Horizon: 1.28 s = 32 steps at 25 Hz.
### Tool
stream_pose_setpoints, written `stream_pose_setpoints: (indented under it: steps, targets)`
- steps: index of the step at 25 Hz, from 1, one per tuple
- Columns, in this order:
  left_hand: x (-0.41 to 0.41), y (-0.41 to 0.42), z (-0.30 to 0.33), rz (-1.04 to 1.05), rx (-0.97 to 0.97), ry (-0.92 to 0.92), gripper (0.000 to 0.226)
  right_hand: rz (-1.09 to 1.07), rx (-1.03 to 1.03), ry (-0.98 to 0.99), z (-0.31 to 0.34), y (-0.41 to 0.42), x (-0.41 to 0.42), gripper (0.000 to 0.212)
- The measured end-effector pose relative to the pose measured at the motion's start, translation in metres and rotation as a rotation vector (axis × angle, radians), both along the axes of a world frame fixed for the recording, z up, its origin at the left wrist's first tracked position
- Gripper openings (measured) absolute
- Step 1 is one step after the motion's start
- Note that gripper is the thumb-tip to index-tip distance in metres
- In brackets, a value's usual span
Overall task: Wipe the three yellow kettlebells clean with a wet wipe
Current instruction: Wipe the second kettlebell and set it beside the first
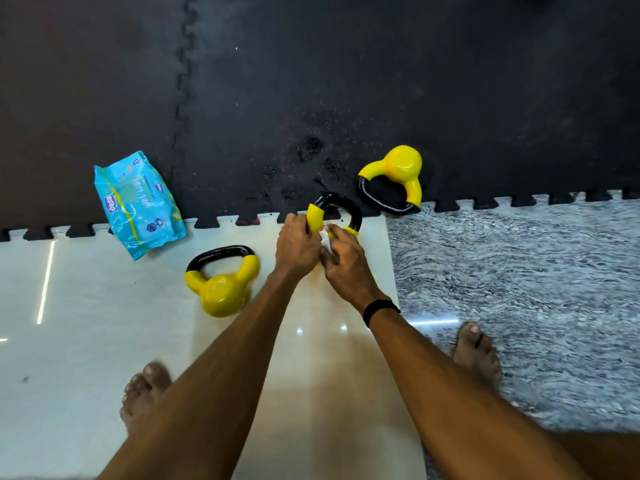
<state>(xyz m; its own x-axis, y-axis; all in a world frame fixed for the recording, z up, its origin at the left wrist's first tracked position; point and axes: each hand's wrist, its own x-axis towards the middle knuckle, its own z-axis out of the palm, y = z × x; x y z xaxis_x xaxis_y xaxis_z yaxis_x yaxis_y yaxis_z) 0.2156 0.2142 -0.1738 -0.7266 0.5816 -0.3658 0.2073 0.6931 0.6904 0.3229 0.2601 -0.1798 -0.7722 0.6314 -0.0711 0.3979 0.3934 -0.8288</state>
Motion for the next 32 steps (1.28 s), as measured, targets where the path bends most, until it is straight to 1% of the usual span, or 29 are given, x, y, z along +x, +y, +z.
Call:
stream_pose_setpoints:
  steps: [1, 3, 5, 6, 8, 10, 11, 15, 17, 18, 19, 21, 24, 26, 28, 29, 32]
  targets:
    - [0.002, 0.000, 0.004, -0.021, -0.019, 0.031, 0.029, -0.001, -0.018, 0.014, 0.001, -0.002, 0.003, 0.027]
    - [0.002, -0.003, 0.009, -0.020, -0.058, 0.027, 0.026, -0.024, -0.078, 0.014, 0.002, -0.006, 0.005, 0.031]
    - [0.004, -0.011, 0.010, -0.022, -0.089, 0.012, 0.028, -0.092, -0.103, 0.018, -0.001, -0.013, 0.014, 0.034]
    - [0.008, -0.016, 0.010, -0.031, -0.096, 0.007, 0.029, -0.146, -0.102, 0.034, 0.000, -0.018, 0.021, 0.030]
    - [0.022, -0.025, 0.014, -0.060, -0.093, 0.016, 0.030, -0.280, -0.086, 0.065, 0.005, -0.025, 0.032, 0.013]
    - [0.036, -0.031, 0.016, -0.099, -0.098, 0.045, 0.030, -0.413, -0.117, 0.046, 0.011, -0.025, 0.040, 0.013]
    - [0.043, -0.033, 0.018, -0.127, -0.100, 0.073, 0.029, -0.442, -0.120, 0.039, 0.014, -0.023, 0.044, 0.014]
    - [0.064, -0.041, 0.029, -0.203, -0.078, 0.152, 0.035, -0.526, -0.038, 0.066, 0.028, -0.028, 0.057, 0.015]
    - [0.071, -0.046, 0.034, -0.210, -0.074, 0.152, 0.040, -0.596, 0.097, 0.123, 0.040, -0.029, 0.063, 0.012]
    - [0.072, -0.049, 0.035, -0.217, -0.085, 0.151, 0.041, -0.586, 0.192, 0.120, 0.043, -0.026, 0.064, 0.008]
    - [0.072, -0.051, 0.036, -0.227, -0.097, 0.151, 0.039, -0.537, 0.284, 0.099, 0.046, -0.023, 0.063, 0.009]
    - [0.069, -0.055, 0.032, -0.234, -0.103, 0.144, 0.035, -0.351, 0.401, 0.064, 0.048, -0.023, 0.057, 0.024]
    - [0.070, -0.057, 0.030, -0.256, -0.037, 0.155, 0.030, -0.008, 0.391, 0.009, 0.042, -0.029, 0.047, 0.043]
    - [0.071, -0.054, 0.029, -0.290, 0.016, 0.170, 0.027, 0.113, 0.402, -0.055, 0.031, -0.031, 0.050, 0.046]
    - [0.070, -0.050, 0.026, -0.260, -0.017, 0.132, 0.033, 0.091, 0.408, -0.104, 0.023, -0.023, 0.055, 0.047]
    - [0.068, -0.049, 0.024, -0.235, -0.043, 0.105, 0.034, 0.042, 0.372, -0.132, 0.019, -0.019, 0.058, 0.048]
    - [0.068, -0.052, 0.014, -0.183, -0.065, 0.033, 0.029, -0.126, 0.141, -0.272, 0.012, -0.009, 0.059, 0.050]
